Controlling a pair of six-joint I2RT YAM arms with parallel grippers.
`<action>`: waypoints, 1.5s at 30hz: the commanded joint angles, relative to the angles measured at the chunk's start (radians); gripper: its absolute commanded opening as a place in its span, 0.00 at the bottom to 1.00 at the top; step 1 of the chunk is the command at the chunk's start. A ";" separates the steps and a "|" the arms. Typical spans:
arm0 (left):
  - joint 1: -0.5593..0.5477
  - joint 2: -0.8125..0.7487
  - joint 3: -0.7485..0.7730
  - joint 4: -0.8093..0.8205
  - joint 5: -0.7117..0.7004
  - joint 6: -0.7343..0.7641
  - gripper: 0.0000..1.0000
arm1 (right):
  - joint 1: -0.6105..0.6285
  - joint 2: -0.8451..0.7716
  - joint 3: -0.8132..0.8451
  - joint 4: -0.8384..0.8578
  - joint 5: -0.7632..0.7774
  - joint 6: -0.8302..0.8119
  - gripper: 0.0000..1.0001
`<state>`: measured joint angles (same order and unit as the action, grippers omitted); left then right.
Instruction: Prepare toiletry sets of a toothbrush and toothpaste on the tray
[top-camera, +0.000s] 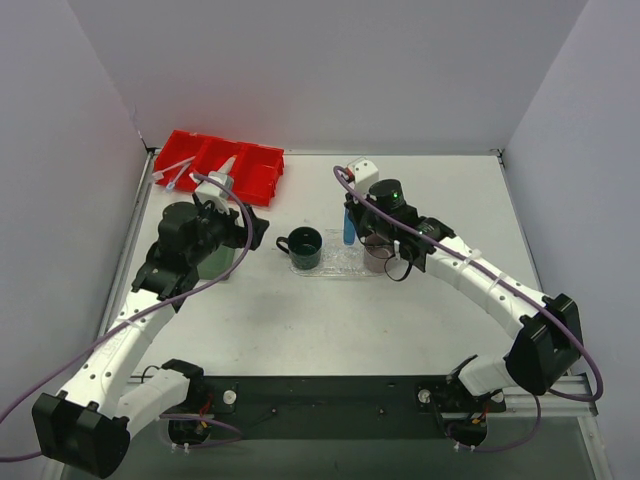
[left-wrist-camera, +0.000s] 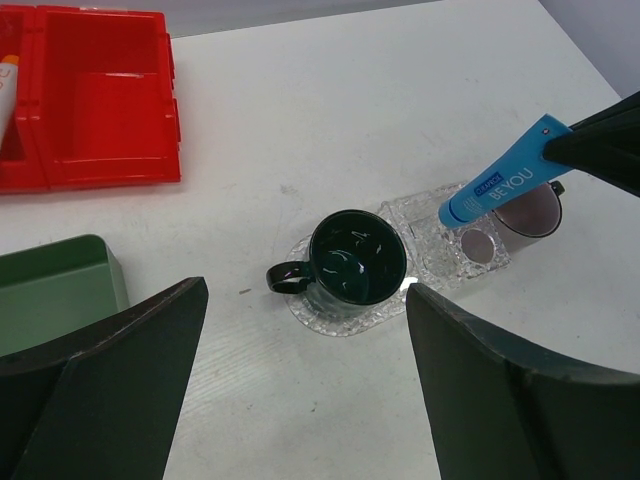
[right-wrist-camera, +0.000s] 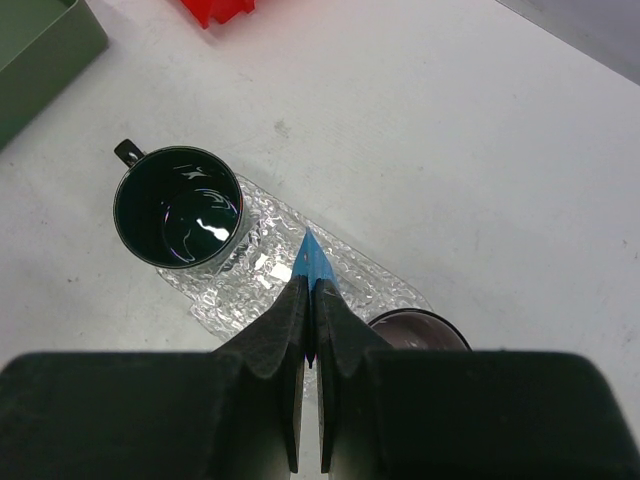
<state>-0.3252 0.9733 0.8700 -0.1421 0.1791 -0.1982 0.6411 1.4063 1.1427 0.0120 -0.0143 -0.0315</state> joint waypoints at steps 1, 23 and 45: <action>0.006 0.004 0.027 0.015 0.014 0.008 0.91 | -0.008 0.013 -0.011 0.072 0.011 -0.013 0.00; 0.017 0.019 0.027 0.015 0.019 0.009 0.91 | -0.006 0.076 -0.054 0.140 0.050 -0.033 0.00; 0.023 0.036 0.029 0.015 0.031 0.008 0.91 | -0.006 0.138 -0.093 0.209 0.053 -0.024 0.00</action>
<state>-0.3103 1.0092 0.8700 -0.1425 0.1940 -0.1986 0.6407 1.5471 1.0554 0.1551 0.0238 -0.0544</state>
